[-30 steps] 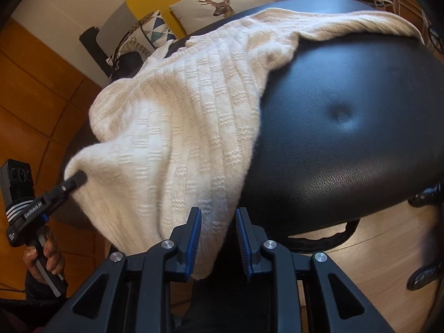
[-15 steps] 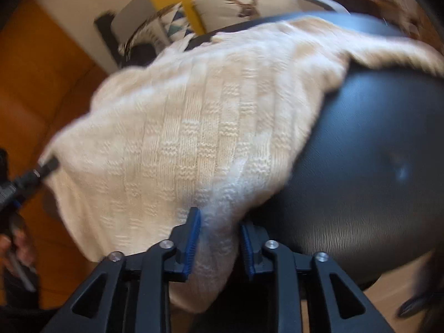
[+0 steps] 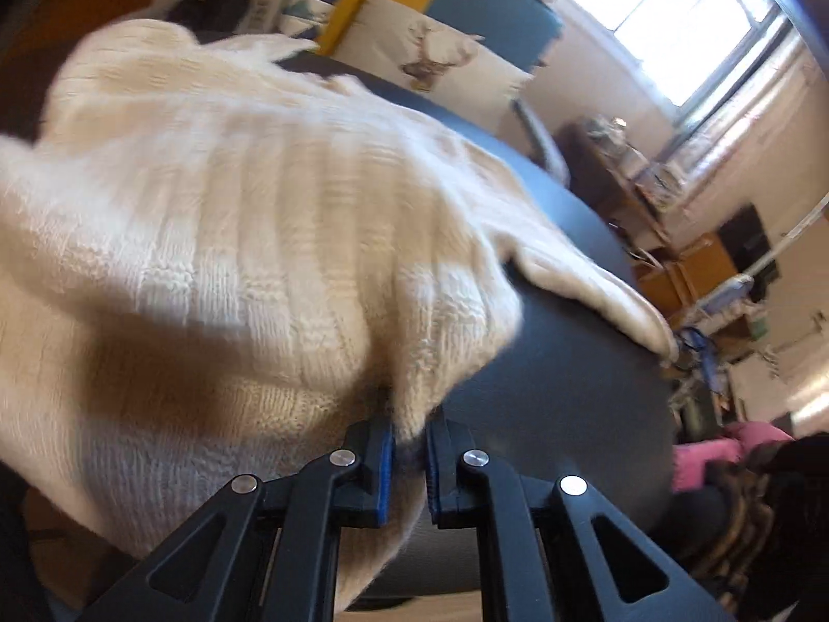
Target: Fold clothes
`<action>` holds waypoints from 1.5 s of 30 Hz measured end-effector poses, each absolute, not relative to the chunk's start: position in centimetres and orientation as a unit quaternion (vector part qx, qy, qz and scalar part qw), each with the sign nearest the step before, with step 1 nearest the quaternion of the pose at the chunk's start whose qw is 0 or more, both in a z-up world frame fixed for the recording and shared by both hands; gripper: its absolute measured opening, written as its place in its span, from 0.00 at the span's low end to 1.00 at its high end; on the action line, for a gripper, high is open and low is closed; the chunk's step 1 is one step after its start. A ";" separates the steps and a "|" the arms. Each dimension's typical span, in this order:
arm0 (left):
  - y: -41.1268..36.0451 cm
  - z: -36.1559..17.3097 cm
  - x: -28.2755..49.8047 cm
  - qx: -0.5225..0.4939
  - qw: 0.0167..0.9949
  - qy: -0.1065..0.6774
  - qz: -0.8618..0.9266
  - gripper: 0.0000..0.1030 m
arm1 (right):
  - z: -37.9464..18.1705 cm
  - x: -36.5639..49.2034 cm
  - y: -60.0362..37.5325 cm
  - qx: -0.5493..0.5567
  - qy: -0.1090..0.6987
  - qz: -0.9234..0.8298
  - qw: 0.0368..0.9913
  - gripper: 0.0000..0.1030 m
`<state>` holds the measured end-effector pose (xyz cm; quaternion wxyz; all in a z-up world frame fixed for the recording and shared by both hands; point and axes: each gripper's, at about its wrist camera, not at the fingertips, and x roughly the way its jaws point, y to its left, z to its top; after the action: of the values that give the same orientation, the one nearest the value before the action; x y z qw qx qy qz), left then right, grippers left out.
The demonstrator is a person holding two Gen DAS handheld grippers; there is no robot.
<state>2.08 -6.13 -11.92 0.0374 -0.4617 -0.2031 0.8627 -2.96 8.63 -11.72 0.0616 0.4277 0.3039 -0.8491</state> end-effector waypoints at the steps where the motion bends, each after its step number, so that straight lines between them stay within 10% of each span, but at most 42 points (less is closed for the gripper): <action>1: -5.2 -12.2 1.6 -0.468 0.047 -0.197 0.860 0.06 | -11.9 -3.3 9.4 0.437 0.302 -0.846 0.050 0.08; 14: -8.3 -12.2 4.5 -0.466 0.055 -0.259 0.844 0.13 | -6.7 -4.0 14.9 0.476 0.108 -0.867 0.097 0.23; 24: -13.6 -9.9 7.0 -0.430 -0.003 -0.256 0.866 0.14 | -7.8 -0.9 1.7 0.458 0.139 -0.827 0.296 0.24; 30: -18.7 -8.3 7.0 -0.403 -0.054 -0.256 0.877 0.15 | -11.9 -3.5 2.2 0.512 0.152 -0.812 0.237 0.25; 45: -28.7 -6.4 -12.4 -0.400 -0.015 -0.193 0.896 0.20 | -13.0 -3.8 7.2 0.523 0.115 -0.820 0.201 0.27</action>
<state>-12.39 -28.68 -6.40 -0.0151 -0.3996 -0.1934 0.8959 -3.78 7.16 -12.99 0.2010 0.5233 0.1152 -0.8201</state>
